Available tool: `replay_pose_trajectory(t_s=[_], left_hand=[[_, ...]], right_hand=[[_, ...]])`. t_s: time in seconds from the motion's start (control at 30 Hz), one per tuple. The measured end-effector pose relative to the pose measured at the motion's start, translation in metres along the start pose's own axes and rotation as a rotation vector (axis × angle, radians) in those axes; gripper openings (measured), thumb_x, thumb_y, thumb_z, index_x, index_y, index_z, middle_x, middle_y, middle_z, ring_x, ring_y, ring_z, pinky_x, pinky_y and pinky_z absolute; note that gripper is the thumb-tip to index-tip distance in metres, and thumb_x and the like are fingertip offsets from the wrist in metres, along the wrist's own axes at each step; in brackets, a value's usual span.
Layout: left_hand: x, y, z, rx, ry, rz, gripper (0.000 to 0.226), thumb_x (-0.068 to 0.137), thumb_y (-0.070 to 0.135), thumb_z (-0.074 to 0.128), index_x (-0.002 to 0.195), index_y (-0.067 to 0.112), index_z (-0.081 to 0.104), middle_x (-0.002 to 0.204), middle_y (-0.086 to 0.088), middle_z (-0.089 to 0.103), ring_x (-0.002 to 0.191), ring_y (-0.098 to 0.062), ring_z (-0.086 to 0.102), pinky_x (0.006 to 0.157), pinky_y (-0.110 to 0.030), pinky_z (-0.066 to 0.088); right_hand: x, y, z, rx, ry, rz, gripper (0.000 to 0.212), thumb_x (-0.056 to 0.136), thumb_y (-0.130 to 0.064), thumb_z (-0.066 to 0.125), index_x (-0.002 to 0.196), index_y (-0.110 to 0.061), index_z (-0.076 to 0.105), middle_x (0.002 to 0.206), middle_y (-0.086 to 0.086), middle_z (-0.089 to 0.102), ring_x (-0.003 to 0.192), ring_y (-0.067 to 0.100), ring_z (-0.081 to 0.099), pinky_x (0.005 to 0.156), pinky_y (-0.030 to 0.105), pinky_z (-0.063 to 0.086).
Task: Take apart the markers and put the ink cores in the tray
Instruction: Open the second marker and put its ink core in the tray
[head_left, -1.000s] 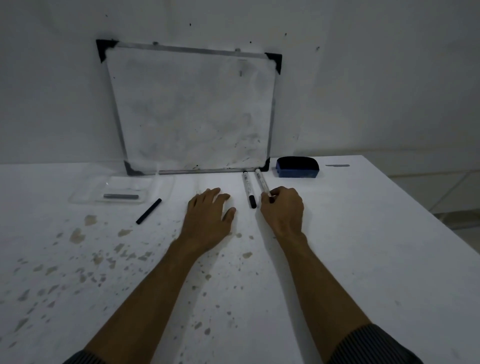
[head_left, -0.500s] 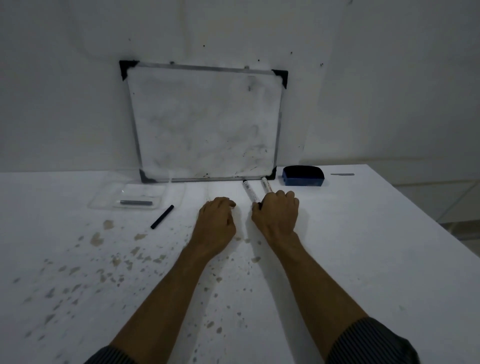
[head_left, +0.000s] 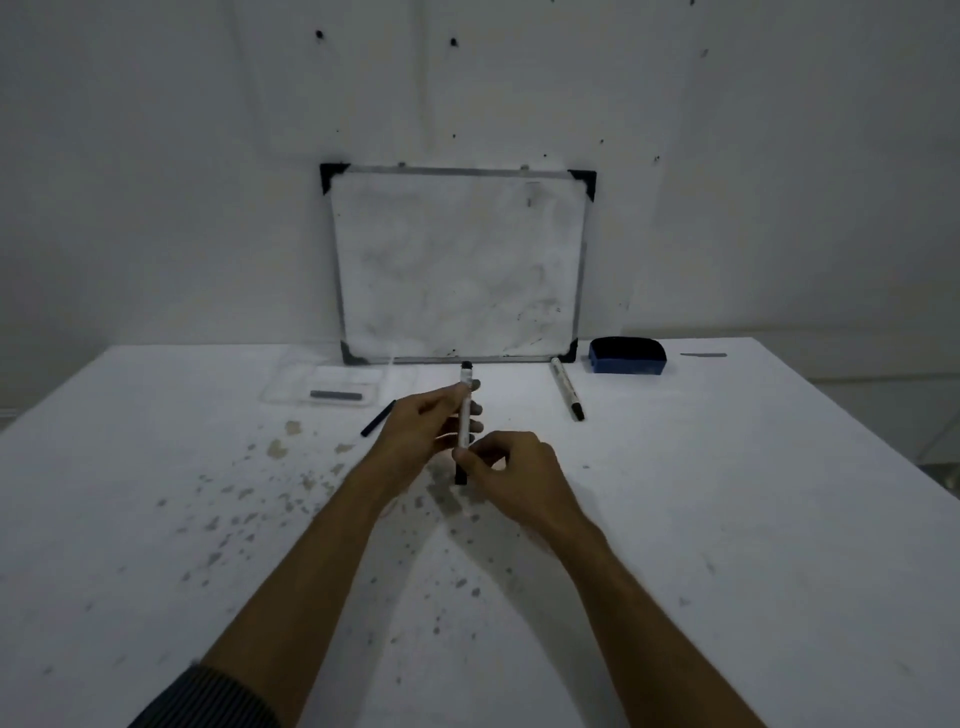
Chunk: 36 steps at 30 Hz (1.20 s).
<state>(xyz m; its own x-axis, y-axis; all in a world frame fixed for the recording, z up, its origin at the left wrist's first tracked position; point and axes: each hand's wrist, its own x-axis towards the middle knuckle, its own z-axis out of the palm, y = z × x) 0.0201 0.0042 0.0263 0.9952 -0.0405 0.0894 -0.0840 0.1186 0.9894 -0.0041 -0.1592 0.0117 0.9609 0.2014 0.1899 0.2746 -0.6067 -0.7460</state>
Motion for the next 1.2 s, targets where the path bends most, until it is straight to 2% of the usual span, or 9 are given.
replay_pose_trajectory(t_s=[0.1,0.23,0.4,0.63,0.83,1.0,1.07,1.13,1.2], left_hand=[[-0.018,0.008,-0.008,0.286,0.015,0.098,0.036,0.093,0.065,0.064,0.101,0.034,0.081,0.074,0.012,0.07,0.061,-0.007,0.064,0.057,-0.017,0.053],[-0.03,-0.003,-0.014,0.7,0.027,0.313,0.029,0.099,0.056,0.058,0.118,0.041,0.075,0.077,0.026,0.067,0.068,0.002,0.061,0.071,-0.004,0.042],[-0.042,-0.031,-0.018,0.889,0.031,0.491,0.028,0.102,0.047,0.06,0.127,0.04,0.071,0.093,0.015,0.063,0.076,-0.01,0.062,0.068,-0.031,0.054],[-0.037,-0.037,-0.013,1.059,0.038,0.746,0.035,0.102,0.036,0.057,0.129,0.02,0.073,0.101,0.0,0.067,0.073,-0.011,0.063,0.065,-0.02,0.049],[-0.032,-0.034,-0.016,1.128,-0.017,0.687,0.032,0.107,0.037,0.052,0.129,0.024,0.07,0.09,0.003,0.067,0.066,-0.014,0.06,0.057,-0.034,0.054],[-0.028,-0.024,-0.018,0.965,-0.098,0.57,0.032,0.103,0.041,0.057,0.114,0.022,0.08,0.069,0.009,0.066,0.058,-0.012,0.059,0.057,-0.031,0.051],[-0.027,-0.024,-0.021,0.85,-0.119,0.429,0.029,0.102,0.039,0.062,0.121,0.024,0.077,0.095,0.003,0.082,0.071,-0.002,0.07,0.067,-0.022,0.058],[-0.028,-0.024,-0.025,0.778,-0.15,0.29,0.032,0.101,0.04,0.063,0.127,0.026,0.074,0.122,0.003,0.078,0.084,0.017,0.067,0.076,-0.009,0.056],[-0.034,-0.021,-0.025,0.804,-0.148,0.321,0.032,0.102,0.04,0.062,0.128,0.025,0.074,0.108,0.011,0.08,0.077,0.02,0.063,0.071,-0.004,0.051]], right_hand=[[-0.004,-0.005,-0.009,0.1,0.023,-0.001,0.047,0.091,-0.068,0.049,0.091,-0.028,0.073,0.08,-0.015,0.073,0.071,-0.005,0.066,0.064,0.015,0.046],[0.002,-0.004,-0.018,0.275,0.092,0.042,0.046,0.096,-0.066,0.04,0.092,-0.029,0.065,0.079,-0.008,0.074,0.065,0.001,0.062,0.065,0.025,0.048],[-0.001,0.01,0.0,0.128,0.079,-0.016,0.043,0.101,-0.06,0.036,0.082,-0.033,0.063,0.067,-0.009,0.067,0.059,-0.005,0.06,0.061,0.02,0.045],[0.012,0.018,0.008,0.064,0.086,-0.011,0.047,0.106,-0.048,0.032,0.066,-0.041,0.055,0.058,-0.013,0.056,0.054,0.001,0.053,0.058,0.02,0.038],[0.017,0.022,0.011,0.048,0.022,0.02,0.052,0.109,-0.042,0.027,0.07,-0.02,0.054,0.064,-0.005,0.053,0.059,0.006,0.049,0.058,0.023,0.038],[0.016,0.018,0.015,0.03,0.041,0.051,0.049,0.11,-0.038,0.027,0.067,-0.025,0.048,0.064,-0.006,0.051,0.061,0.006,0.048,0.065,0.024,0.037],[0.011,0.017,0.017,0.039,0.043,0.041,0.046,0.109,-0.038,0.027,0.074,-0.022,0.052,0.069,-0.005,0.053,0.066,0.008,0.052,0.069,0.028,0.042],[0.005,0.016,0.019,0.025,0.044,-0.004,0.043,0.109,-0.039,0.027,0.082,-0.019,0.055,0.072,-0.004,0.055,0.069,0.011,0.054,0.072,0.03,0.047],[0.003,0.016,0.017,0.017,0.032,-0.041,0.045,0.108,-0.045,0.027,0.079,-0.022,0.052,0.068,-0.005,0.054,0.065,0.01,0.052,0.067,0.028,0.044]])
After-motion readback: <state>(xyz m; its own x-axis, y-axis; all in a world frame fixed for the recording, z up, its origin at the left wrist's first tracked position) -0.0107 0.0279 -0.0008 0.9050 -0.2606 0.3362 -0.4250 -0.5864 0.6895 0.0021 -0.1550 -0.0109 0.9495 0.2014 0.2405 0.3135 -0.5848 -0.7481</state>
